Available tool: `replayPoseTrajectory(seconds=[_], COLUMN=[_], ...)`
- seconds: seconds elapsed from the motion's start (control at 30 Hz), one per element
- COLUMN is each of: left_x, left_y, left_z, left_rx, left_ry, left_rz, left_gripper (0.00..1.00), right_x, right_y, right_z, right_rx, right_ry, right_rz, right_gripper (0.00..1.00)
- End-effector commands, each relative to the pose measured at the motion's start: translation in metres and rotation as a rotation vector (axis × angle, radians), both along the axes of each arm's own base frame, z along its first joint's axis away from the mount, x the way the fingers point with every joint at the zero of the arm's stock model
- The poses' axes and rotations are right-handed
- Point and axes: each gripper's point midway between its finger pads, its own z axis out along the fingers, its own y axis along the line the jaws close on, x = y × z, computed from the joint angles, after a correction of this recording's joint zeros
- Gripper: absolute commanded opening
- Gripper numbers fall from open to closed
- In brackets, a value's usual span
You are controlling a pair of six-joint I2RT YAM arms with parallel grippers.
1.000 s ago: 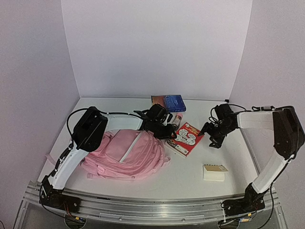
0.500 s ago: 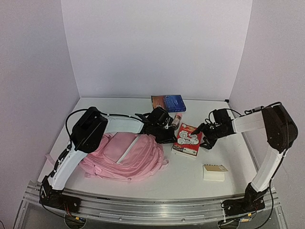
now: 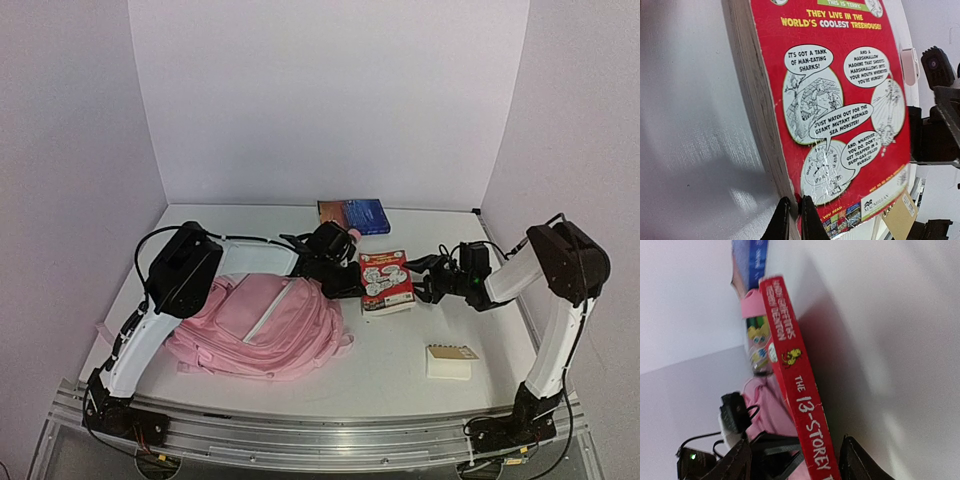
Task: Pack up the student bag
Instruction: Pick up the book from the center of the board.
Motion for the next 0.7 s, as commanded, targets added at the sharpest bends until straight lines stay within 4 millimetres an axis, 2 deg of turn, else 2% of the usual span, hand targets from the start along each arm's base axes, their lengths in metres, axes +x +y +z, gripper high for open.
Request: replayPoseTrajectory(seconds=[0.0,0.13,0.27,0.43,0.47,0.57,0.6,0.67], left_x=[-0.042,-0.040,-0.038,-0.036,-0.035,-0.036,-0.036,-0.035], left_y=[0.006,0.005,0.005,0.006,0.006,0.006,0.005,0.001], left_z=[-0.050,-0.046,-0.044,-0.041,-0.040,-0.039,-0.038,-0.031], left_rx=[0.105,0.100,0.101,0.110,0.110,0.107,0.103,0.085], left_ry=[0.091,0.083,0.072,0.056,0.051,0.046,0.043,0.029], left_rz=[-0.066,-0.063,-0.064,-0.064,-0.067,-0.078,-0.082,-0.096], left_gripper=[0.00,0.00,0.00,0.00,0.00,0.00,0.01,0.07], right_x=[-0.032,-0.041,-0.048,-0.051,-0.053,-0.048,-0.045,-0.042], right_y=[0.058,0.058,0.054,0.041,0.036,0.033,0.034,0.035], right_z=[0.055,0.039,0.012,-0.007,-0.013,-0.009,-0.008,-0.007], right_rx=[0.211,0.204,0.159,-0.004,-0.055,-0.100,-0.099,-0.095], right_ry=[-0.106,-0.051,0.016,0.051,0.057,0.037,0.032,0.030], right_rz=[0.284,0.303,0.299,0.275,0.272,0.270,0.271,0.273], right_gripper=[0.55,0.53,0.52,0.49,0.46,0.36,0.29,0.05])
